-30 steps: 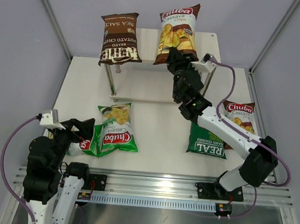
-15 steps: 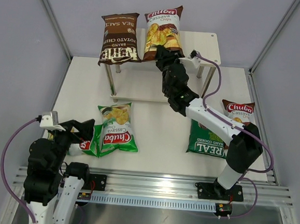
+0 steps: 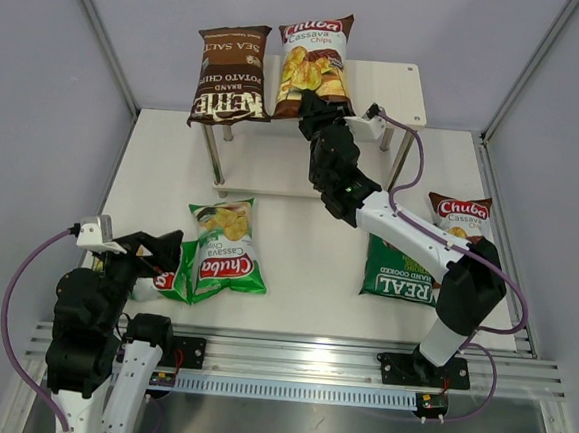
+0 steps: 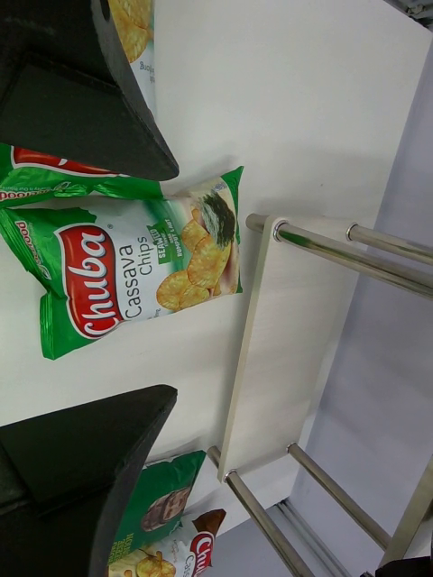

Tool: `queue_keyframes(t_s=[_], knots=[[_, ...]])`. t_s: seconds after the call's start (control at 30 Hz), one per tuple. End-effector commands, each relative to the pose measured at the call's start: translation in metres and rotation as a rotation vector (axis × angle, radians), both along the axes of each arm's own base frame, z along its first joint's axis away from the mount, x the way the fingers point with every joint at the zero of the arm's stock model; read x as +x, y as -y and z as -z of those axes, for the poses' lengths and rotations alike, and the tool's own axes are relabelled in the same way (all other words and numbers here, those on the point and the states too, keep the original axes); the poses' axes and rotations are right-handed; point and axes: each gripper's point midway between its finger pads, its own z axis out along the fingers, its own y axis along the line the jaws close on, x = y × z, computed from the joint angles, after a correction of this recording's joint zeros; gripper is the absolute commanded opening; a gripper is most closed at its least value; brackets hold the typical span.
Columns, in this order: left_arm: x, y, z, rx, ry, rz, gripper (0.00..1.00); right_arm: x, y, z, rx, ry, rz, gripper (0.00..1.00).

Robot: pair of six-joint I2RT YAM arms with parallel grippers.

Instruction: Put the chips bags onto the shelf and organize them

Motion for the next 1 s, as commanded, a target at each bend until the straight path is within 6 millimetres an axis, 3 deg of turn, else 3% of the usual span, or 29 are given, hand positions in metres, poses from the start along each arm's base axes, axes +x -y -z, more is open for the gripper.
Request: queue_keyframes(t_s=[0.0,0.13,0.57,0.8,0.93,0.97], knots=[[0.001,-0.001,-0.012,0.009,0.059,0.000,0.99,-0.006,0.009,-0.022,0.073,0.015,0.053,0.11],[0.000,0.000,-0.012,0.008,0.060,0.001,0.99,-0.006,0.009,-0.021,0.078,0.009,0.061,0.15],[0.001,0.000,-0.012,0.010,0.056,0.001,0.99,-0.019,0.020,-0.025,0.112,0.002,0.044,0.67],[0.001,0.000,-0.011,0.008,0.052,0.004,0.99,-0.030,0.031,-0.025,0.154,-0.012,0.039,0.74],[0.001,0.000,-0.012,0.008,0.052,0.006,0.99,-0.033,0.032,-0.028,0.161,-0.004,0.028,0.65],[0.001,0.000,-0.012,0.008,0.052,0.006,0.99,-0.034,0.032,-0.029,0.161,-0.002,0.025,0.58]])
